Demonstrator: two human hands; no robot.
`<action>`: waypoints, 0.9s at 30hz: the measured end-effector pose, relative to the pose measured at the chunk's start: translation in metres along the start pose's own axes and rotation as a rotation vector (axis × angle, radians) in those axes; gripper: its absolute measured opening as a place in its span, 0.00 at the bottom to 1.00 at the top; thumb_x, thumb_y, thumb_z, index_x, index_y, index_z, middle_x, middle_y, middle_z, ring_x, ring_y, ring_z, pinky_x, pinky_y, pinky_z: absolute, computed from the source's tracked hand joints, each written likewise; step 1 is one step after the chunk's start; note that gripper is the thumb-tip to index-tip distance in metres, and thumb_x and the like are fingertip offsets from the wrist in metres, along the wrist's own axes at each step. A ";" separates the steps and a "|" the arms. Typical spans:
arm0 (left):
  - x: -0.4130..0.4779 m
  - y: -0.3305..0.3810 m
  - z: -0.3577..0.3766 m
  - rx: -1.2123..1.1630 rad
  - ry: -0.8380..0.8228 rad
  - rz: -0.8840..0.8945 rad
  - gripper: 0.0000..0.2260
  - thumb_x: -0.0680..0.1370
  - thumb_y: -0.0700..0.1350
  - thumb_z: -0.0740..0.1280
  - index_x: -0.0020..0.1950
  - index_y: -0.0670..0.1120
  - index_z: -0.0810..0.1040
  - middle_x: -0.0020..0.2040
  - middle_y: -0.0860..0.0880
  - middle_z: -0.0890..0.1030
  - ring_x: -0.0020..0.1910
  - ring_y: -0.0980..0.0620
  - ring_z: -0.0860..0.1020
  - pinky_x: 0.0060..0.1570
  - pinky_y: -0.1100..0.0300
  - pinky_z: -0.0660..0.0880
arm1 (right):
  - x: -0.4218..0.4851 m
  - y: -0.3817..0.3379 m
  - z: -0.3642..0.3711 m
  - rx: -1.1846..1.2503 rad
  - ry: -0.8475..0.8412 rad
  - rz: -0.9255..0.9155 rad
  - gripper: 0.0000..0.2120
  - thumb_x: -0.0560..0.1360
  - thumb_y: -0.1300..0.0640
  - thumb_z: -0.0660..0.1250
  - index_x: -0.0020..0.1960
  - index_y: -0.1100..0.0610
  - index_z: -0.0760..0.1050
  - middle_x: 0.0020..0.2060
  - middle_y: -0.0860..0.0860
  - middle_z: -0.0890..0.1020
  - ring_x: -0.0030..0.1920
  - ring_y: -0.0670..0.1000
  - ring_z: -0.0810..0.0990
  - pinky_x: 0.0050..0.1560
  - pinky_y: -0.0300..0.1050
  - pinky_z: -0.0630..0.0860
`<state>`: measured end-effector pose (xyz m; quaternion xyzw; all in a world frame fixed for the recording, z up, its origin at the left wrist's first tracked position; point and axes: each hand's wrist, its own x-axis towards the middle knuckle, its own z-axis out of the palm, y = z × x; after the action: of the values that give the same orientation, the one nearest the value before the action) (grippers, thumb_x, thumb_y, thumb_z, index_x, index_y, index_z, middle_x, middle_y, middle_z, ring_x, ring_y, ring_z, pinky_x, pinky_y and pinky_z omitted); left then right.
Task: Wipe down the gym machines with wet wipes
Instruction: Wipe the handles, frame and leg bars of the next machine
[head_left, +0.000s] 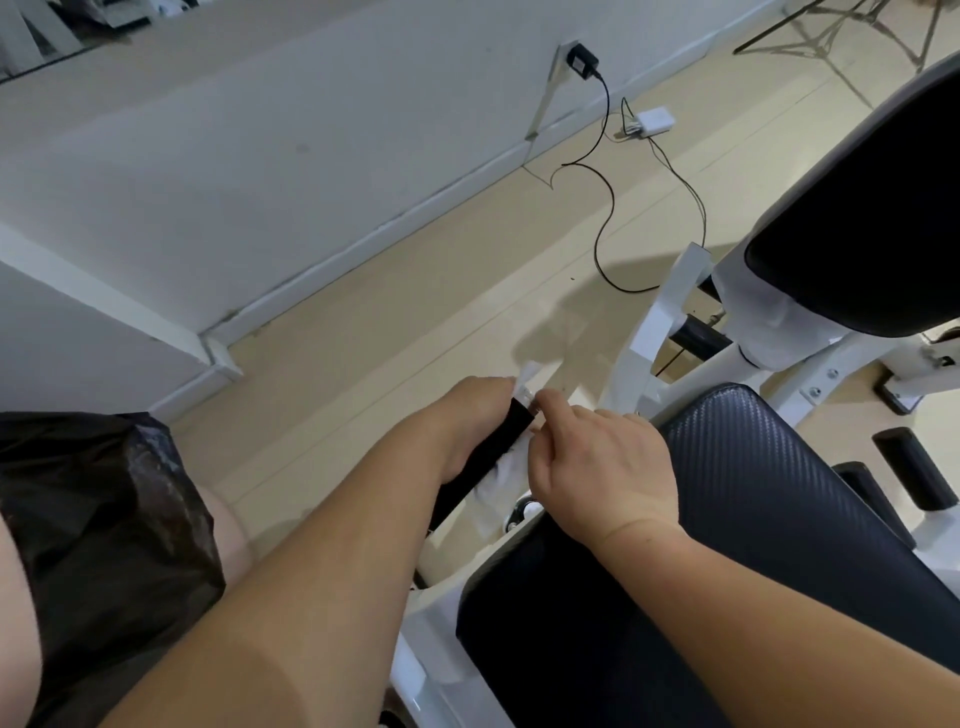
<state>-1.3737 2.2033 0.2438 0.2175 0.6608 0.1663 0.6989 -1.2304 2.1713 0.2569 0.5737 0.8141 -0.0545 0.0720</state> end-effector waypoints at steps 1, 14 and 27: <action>0.002 -0.003 0.000 0.038 0.018 0.007 0.16 0.83 0.50 0.62 0.60 0.43 0.83 0.41 0.48 0.82 0.35 0.49 0.79 0.42 0.56 0.76 | 0.001 0.000 0.000 0.000 -0.010 -0.001 0.18 0.77 0.47 0.46 0.55 0.49 0.73 0.27 0.45 0.69 0.30 0.55 0.67 0.36 0.49 0.60; -0.098 -0.050 -0.029 0.504 0.673 0.443 0.29 0.84 0.61 0.51 0.29 0.44 0.67 0.25 0.48 0.72 0.29 0.47 0.73 0.30 0.54 0.63 | -0.001 -0.001 -0.004 -0.001 -0.034 -0.003 0.21 0.78 0.48 0.47 0.64 0.49 0.72 0.28 0.45 0.72 0.29 0.52 0.69 0.36 0.49 0.63; -0.034 -0.080 -0.016 0.356 0.392 0.088 0.28 0.85 0.61 0.48 0.41 0.44 0.76 0.38 0.45 0.79 0.40 0.44 0.78 0.41 0.54 0.70 | 0.001 0.000 -0.003 0.017 -0.023 -0.004 0.16 0.80 0.47 0.52 0.64 0.48 0.70 0.32 0.46 0.77 0.33 0.53 0.75 0.36 0.49 0.65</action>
<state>-1.3969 2.1194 0.2303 0.3290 0.7923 0.1169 0.5003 -1.2306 2.1731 0.2598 0.5721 0.8138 -0.0679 0.0764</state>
